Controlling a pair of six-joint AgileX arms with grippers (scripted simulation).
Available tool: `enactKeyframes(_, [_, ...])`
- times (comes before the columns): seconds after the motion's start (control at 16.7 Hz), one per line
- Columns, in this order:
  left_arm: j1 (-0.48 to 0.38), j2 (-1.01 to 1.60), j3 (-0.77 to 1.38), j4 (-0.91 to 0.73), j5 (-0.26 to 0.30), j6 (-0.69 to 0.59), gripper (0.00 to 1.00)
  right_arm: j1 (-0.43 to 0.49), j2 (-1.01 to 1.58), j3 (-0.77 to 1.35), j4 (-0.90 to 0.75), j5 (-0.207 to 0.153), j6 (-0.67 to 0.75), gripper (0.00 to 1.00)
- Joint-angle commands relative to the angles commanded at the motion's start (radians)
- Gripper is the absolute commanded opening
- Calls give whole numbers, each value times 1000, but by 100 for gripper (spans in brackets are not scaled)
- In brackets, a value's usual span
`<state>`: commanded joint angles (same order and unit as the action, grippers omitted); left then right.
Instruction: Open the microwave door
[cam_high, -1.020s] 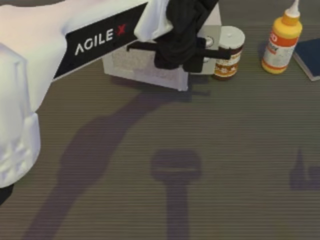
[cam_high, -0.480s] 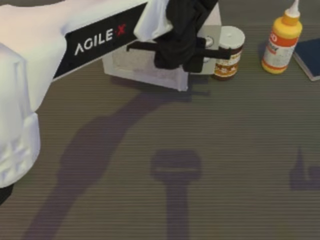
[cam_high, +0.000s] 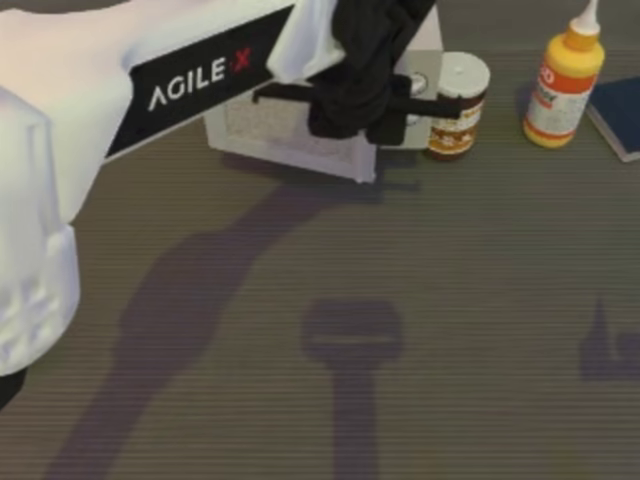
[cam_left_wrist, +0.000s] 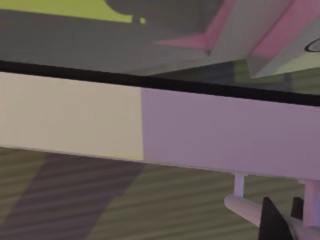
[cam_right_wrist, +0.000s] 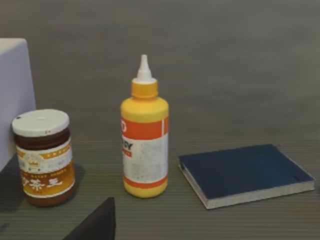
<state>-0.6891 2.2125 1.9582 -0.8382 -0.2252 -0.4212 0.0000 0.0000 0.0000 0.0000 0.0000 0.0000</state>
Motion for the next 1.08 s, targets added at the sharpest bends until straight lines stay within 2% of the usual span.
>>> enactKeyframes(0.42, [17,-75,-115,59,31,78,0,0,0,0,0,0,0,100])
enactKeyframes(1.08, [17,-75,-115,59,31,78,0,0,0,0,0,0,0,100])
